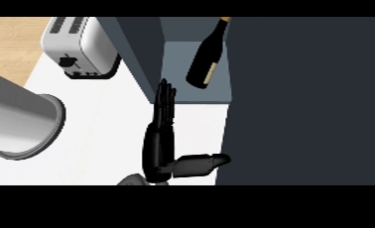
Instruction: Pick up the wine, place it into the cabinet and close the cabinet
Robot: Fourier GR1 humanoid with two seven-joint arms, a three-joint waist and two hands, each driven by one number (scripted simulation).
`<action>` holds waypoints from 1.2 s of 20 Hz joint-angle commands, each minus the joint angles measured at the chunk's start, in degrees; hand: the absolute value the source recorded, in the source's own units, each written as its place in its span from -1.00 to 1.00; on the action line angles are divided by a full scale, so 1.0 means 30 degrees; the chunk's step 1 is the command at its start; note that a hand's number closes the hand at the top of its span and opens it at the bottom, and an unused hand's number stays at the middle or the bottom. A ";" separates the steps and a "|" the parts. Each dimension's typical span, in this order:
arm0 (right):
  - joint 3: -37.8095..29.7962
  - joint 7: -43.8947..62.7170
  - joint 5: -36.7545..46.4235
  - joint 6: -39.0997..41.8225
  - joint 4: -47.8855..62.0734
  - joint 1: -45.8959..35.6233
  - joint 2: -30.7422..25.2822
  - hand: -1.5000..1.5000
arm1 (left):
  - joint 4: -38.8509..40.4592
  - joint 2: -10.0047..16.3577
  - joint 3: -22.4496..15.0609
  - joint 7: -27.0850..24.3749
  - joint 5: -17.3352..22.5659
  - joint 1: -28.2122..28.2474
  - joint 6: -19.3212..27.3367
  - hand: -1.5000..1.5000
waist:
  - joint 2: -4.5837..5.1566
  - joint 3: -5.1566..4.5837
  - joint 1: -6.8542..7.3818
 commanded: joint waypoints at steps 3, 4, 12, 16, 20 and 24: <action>-0.0158 0.0616 -0.0764 -0.0149 -0.1225 -0.0351 -0.0103 -1.00 | -0.3504 -0.0100 -0.1851 -0.0182 -0.2103 0.3150 0.1940 -1.00 | 0.0010 -0.0003 0.0007; -0.0557 0.0338 -0.1355 0.0450 -0.1222 0.0648 -0.0432 -1.00 | -0.5603 0.1948 -0.1033 0.0911 -0.1567 0.3370 0.0776 -1.00 | 0.0009 0.0003 0.0006; 0.0191 0.1606 -0.3073 0.1293 -0.1495 0.0749 -0.0462 1.00 | -0.8144 0.5640 -0.0472 0.0293 -0.1064 0.6498 -0.2560 -1.00 | 0.0016 -0.0008 0.0024; -0.0216 0.0551 -0.3090 0.2259 0.0077 0.0418 -0.0710 1.00 | -0.8511 0.5830 -0.0511 0.0078 -0.1248 0.7160 -0.3648 -1.00 | 0.0058 -0.0006 0.0006; 0.2826 0.1415 -0.0789 0.1961 -0.2420 0.1856 -0.0091 1.00 | -1.0164 0.7508 0.0717 0.0833 -0.0807 0.8021 -0.4317 -1.00 | 0.0011 -0.0015 -0.0064; 0.3420 0.1591 -0.2697 0.2173 -0.1434 0.2818 0.0391 1.00 | -1.1754 0.9165 0.1712 0.0408 -0.0124 0.9346 -0.5711 -1.00 | 0.0000 -0.0011 0.0021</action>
